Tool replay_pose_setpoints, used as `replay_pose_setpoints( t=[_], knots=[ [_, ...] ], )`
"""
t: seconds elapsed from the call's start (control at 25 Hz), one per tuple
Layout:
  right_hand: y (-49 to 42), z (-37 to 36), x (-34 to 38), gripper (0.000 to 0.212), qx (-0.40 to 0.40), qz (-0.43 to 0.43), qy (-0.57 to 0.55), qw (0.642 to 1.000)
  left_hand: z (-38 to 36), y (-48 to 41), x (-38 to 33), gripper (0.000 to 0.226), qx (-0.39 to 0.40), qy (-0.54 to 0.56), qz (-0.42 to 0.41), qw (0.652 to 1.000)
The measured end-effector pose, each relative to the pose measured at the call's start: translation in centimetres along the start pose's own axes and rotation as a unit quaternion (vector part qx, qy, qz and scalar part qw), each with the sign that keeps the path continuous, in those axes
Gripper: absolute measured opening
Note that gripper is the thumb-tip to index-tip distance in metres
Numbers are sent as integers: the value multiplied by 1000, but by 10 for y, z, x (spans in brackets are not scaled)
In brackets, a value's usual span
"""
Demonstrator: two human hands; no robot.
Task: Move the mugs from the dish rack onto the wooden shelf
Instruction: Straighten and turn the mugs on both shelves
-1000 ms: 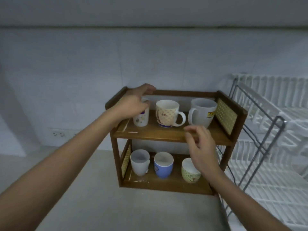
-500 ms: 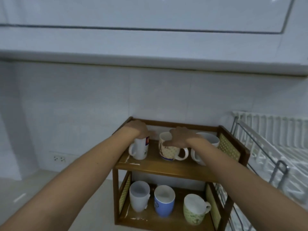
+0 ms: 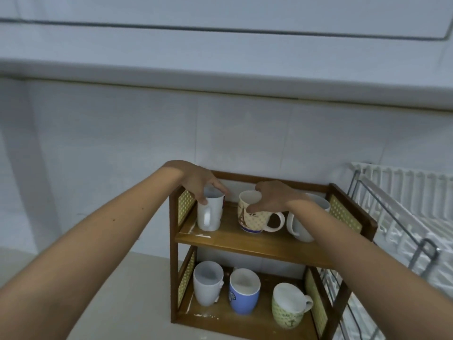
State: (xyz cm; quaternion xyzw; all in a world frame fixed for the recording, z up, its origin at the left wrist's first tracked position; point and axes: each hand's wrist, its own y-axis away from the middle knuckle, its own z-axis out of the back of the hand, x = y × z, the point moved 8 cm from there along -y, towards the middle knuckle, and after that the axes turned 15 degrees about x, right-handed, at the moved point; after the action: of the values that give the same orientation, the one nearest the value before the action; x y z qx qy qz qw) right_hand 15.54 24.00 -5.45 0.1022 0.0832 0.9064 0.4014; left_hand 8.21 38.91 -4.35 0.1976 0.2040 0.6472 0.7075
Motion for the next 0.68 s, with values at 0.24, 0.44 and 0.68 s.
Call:
replay_pose_setpoints(
  t=[0.24, 0.44, 0.68],
  knots=[
    [-1, 2, -3, 85, 4, 13, -34, 999, 4, -7, 6, 72, -47, -31, 140, 989],
    [0, -1, -1, 78, 3, 61, -99, 993, 3, -5, 4, 70, -97, -59, 186, 976],
    [5, -3, -3, 86, 40, 77, -123, 989, 3, -10, 1, 63, -129, -64, 218, 965]
  ],
)
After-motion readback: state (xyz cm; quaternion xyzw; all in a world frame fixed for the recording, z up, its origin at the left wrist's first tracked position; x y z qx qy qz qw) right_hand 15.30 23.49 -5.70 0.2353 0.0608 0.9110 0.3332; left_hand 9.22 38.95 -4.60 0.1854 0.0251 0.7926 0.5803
